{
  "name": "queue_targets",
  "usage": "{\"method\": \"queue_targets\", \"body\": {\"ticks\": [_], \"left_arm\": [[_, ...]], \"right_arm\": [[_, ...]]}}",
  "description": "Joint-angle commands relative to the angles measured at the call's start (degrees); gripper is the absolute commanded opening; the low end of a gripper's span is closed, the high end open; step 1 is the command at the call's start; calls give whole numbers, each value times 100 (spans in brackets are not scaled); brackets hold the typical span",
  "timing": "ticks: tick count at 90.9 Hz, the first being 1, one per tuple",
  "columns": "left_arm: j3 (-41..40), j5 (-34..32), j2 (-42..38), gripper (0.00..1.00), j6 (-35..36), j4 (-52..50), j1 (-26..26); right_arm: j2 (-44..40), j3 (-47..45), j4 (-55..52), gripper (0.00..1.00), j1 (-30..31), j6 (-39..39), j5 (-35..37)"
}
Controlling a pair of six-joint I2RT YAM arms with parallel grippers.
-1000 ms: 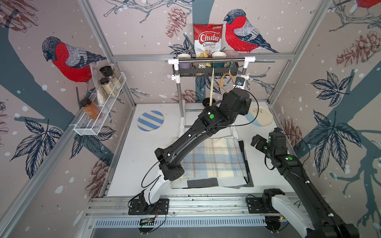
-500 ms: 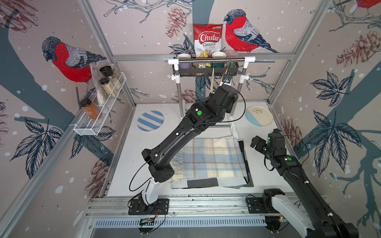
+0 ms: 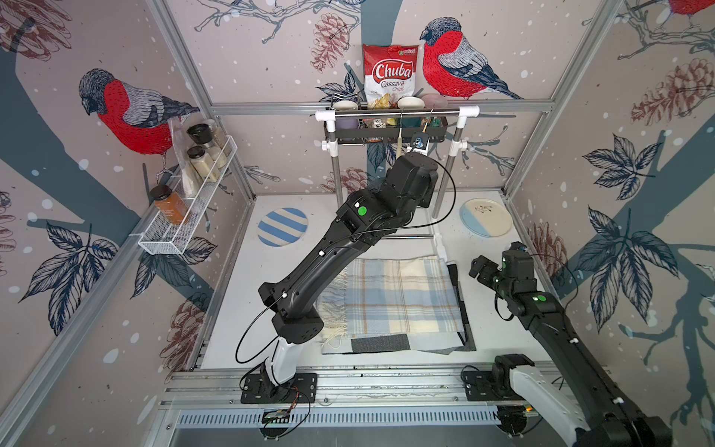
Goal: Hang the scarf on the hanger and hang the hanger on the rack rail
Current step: Pick up the hanger from the clothesline.
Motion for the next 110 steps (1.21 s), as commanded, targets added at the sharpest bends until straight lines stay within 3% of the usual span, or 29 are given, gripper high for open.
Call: {"method": "queue_targets", "body": {"ticks": [1, 25, 34, 50, 66, 82, 97, 110], "left_arm": [[105, 182, -111, 0, 42, 450, 15], [186, 639, -202, 0, -376, 8, 15], [-354, 853, -544, 0, -586, -87, 11], [-3077, 1143, -2072, 0, -621, 1136, -220], [-5641, 590, -3778, 0, -683, 2276, -692], [-8630, 34, -5308, 0, -1325, 3425, -1131], [-10934, -1230, -5990, 0, -1600, 5095, -1813], [-12158, -1873, -5815, 0, -1792, 6733, -2263]], "right_arm": [[28, 18, 144, 94, 14, -5, -35], [36, 43, 150, 94, 14, 4, -17], [32, 57, 121, 94, 10, 8, -11], [-41, 80, 60, 94, 11, 20, -30], [-287, 238, -159, 94, 19, 99, -209], [-616, 325, -616, 90, 155, 316, -443], [-461, 140, -825, 85, 667, 425, -690], [-218, 73, -564, 85, 1520, 491, -830]]}}
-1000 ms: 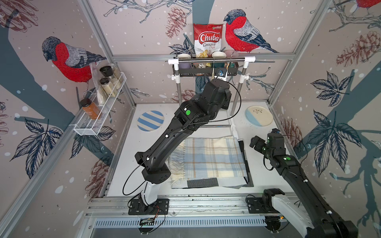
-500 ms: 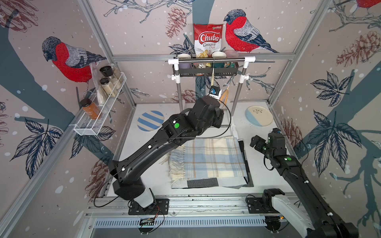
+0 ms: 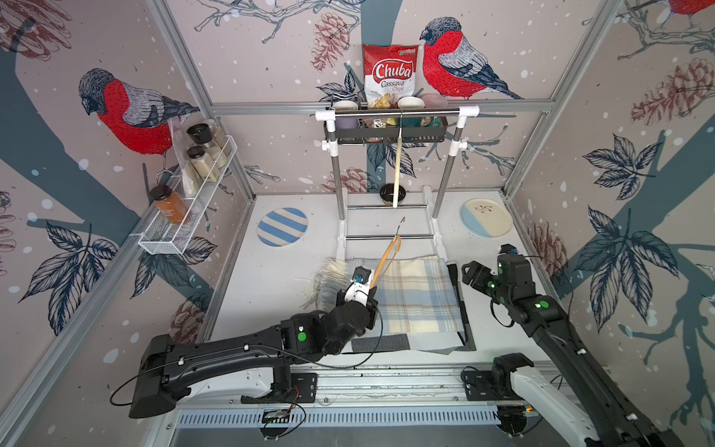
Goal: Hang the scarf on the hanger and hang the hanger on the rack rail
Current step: Pick up the hanger from the clothesline.
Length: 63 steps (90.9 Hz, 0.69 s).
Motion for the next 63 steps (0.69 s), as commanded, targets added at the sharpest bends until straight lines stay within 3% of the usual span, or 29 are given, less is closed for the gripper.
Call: {"method": "queue_targets", "body": {"ticks": [1, 18, 32, 51, 63], "left_arm": [[-616, -929, 195, 0, -294, 2063, -258], [-773, -1156, 1252, 0, -564, 2501, -806], [-759, -1195, 1892, 0, -958, 2613, -1075], [-661, -1083, 2350, 0, -1103, 2715, -1197], [-579, -1007, 2470, 0, -1162, 2670, -1206]], "right_arm": [[147, 12, 156, 85, 620, 146, -228], [701, 552, 523, 93, 1744, 400, -209], [1467, 1021, 1029, 94, 2158, 751, -338], [2827, 1811, 1087, 81, 2518, 918, -441], [3177, 2000, 1271, 74, 2671, 936, -649]]}}
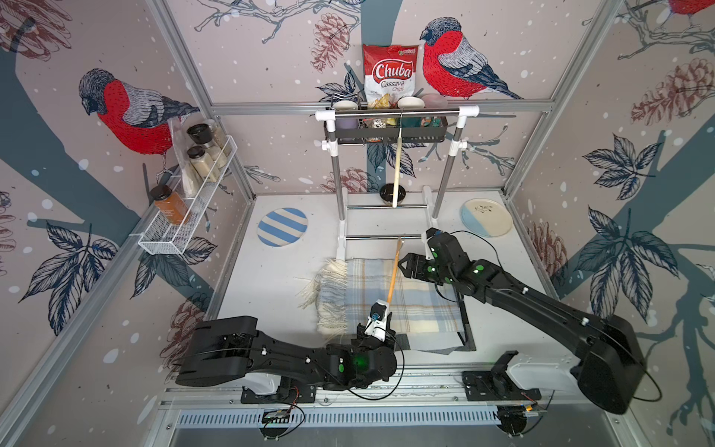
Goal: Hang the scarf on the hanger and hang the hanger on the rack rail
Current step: Pick up the hanger from the clothesline.
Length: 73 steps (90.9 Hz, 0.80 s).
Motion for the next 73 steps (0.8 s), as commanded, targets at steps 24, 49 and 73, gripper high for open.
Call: {"method": "queue_targets", "body": {"ticks": [24, 49, 73], "left_arm": [[297, 519, 376, 0, -139, 4, -13], [319, 495, 517, 0, -253, 132, -13], [349, 543, 572, 0, -315, 124, -13]], "right_arm": [[58, -25, 515, 65, 112, 266, -656], [-1266, -699, 813, 82, -219, 598, -905], [-747, -780, 1192, 66, -224, 870, -1554]]}}
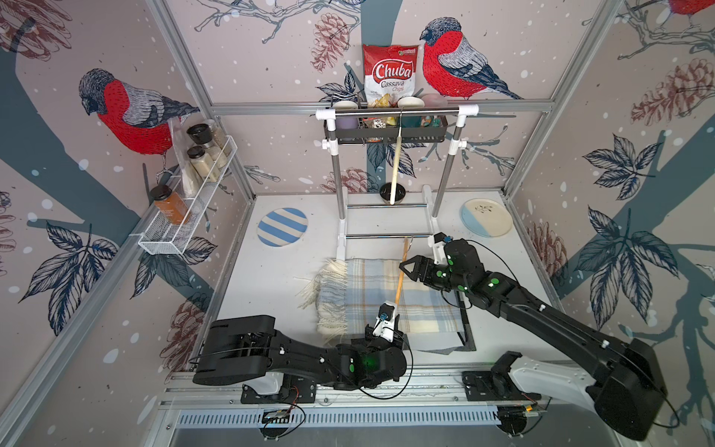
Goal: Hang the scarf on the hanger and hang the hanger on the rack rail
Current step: Pick up the hanger from the clothesline, then hang the scarf on the hanger.
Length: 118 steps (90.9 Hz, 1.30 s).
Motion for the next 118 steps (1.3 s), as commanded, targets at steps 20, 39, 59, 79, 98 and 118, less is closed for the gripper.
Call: {"method": "queue_targets", "body": {"ticks": [20, 39, 59, 79, 98, 118], "left_arm": [[61, 442, -101, 1, -158, -147, -7], [792, 720, -480, 94, -521, -2073, -9], [1217, 1099, -2171, 94, -937, -3947, 540], [1912, 2330, -2312, 85, -550, -4493, 2091], [2818, 3835, -1115, 83, -244, -4276, 2865], [3514, 4461, -233, 75, -49, -4295, 3063]], "right_arm": [[403, -16, 419, 14, -35, 136, -501], [388, -254, 467, 0, -272, 35, -681], [236, -775, 672, 0, -404, -114, -916], [-80, -1069, 908, 0, -336, -170, -1024], [-244, -1122, 724, 0, -322, -319, -1059], [-245, -1119, 691, 0, -314, -402, -1154]]}}
